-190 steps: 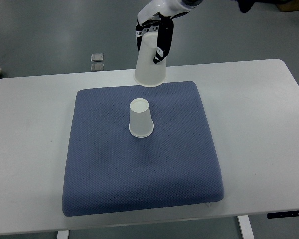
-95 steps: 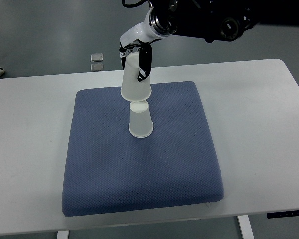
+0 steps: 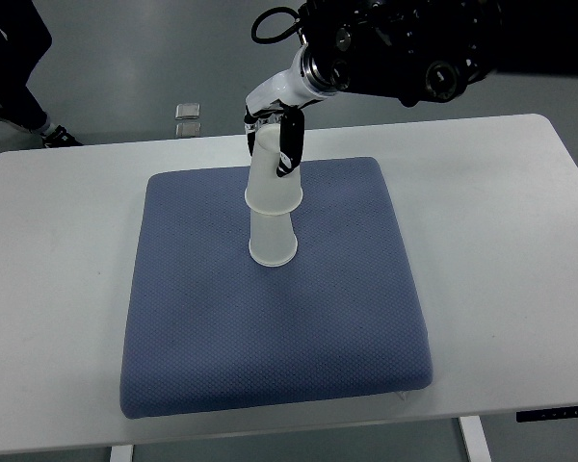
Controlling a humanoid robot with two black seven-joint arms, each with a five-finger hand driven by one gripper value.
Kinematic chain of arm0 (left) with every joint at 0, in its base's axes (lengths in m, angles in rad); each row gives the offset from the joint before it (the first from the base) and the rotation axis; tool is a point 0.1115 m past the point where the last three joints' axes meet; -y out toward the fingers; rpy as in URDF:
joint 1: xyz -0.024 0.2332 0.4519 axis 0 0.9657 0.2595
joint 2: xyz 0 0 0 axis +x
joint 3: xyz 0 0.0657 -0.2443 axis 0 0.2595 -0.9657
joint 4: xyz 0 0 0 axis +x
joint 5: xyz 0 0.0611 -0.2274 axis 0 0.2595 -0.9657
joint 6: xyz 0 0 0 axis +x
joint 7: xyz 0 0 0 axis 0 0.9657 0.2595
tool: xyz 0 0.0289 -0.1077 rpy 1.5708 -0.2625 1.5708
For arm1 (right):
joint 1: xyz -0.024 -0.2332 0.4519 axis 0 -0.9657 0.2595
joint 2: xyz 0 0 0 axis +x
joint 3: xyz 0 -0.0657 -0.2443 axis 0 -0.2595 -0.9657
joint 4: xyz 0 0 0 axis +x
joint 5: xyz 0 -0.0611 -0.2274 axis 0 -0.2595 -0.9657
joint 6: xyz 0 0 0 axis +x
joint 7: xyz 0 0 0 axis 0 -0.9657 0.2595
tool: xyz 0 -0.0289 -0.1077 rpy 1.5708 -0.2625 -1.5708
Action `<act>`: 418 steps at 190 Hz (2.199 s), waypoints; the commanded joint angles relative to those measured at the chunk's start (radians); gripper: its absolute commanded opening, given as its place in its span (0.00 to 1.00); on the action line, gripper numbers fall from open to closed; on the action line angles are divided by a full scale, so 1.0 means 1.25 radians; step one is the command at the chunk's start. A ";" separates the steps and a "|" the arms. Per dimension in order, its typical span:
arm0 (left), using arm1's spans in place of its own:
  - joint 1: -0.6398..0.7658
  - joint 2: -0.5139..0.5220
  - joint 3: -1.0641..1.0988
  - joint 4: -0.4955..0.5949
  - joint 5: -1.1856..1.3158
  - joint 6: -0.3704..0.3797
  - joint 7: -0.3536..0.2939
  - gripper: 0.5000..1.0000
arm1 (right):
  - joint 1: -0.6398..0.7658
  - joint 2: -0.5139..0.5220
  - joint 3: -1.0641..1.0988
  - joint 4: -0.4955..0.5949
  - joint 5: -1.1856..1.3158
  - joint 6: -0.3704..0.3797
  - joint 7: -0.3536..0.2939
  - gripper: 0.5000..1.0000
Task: Stack paper cups
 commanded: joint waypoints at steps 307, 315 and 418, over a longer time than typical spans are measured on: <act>0.002 0.000 0.000 0.018 0.000 0.000 0.000 1.00 | -0.099 0.000 0.009 -0.048 0.008 -0.048 0.007 0.60; 0.002 0.000 0.000 0.018 0.000 0.000 0.000 1.00 | -0.102 0.000 0.009 -0.049 0.008 -0.048 0.007 0.60; 0.002 0.000 0.001 0.016 0.000 0.000 0.000 1.00 | -0.178 -0.101 0.222 -0.081 0.013 -0.053 0.012 0.63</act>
